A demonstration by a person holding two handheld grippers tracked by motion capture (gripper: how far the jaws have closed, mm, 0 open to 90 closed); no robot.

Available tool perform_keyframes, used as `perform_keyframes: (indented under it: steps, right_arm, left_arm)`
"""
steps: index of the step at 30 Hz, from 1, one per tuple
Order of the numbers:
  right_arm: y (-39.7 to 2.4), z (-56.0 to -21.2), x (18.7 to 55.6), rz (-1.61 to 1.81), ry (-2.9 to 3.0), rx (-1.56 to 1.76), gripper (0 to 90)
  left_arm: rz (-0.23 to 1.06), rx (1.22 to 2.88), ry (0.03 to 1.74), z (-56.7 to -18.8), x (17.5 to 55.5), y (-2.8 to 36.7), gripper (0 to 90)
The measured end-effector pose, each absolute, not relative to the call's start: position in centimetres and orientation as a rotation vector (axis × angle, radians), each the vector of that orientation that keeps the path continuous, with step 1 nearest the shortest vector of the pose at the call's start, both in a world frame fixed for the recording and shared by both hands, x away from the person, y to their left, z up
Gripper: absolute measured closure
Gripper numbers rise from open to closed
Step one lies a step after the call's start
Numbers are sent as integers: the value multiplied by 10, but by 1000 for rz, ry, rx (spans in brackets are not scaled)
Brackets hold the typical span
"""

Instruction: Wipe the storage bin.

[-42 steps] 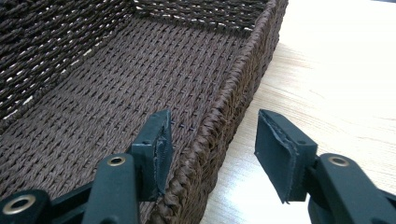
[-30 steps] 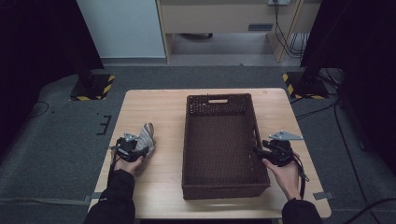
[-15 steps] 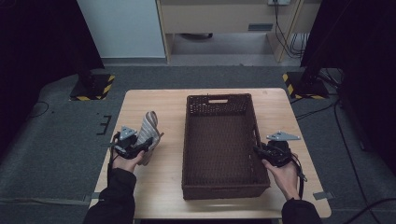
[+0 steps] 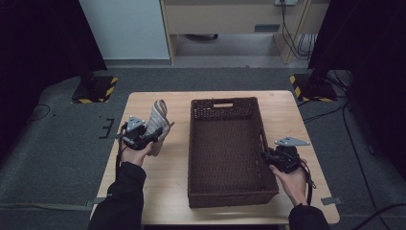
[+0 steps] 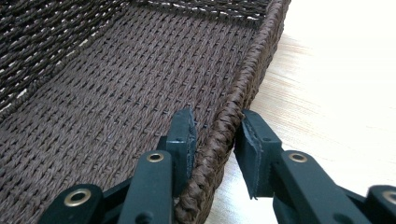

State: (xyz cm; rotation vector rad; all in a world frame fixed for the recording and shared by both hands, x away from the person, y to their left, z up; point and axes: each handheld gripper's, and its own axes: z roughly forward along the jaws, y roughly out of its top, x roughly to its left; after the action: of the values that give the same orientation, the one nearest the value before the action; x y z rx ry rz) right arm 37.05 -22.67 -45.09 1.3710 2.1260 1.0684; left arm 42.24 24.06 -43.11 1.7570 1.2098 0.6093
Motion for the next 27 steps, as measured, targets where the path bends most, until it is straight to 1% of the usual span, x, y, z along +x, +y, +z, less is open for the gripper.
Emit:
perform_keyframes:
  steps: [19, 27]
  right_arm:
    - [-228, -452, 370, 1089, 2117, 1372, 670]
    - [-228, -453, 371, 1099, 2118, 1365, 668]
  left_arm:
    - [588, 1709, 1176, -429, 477, 211, 579]
    - [594, 1748, 1157, -438, 504, 190, 581]
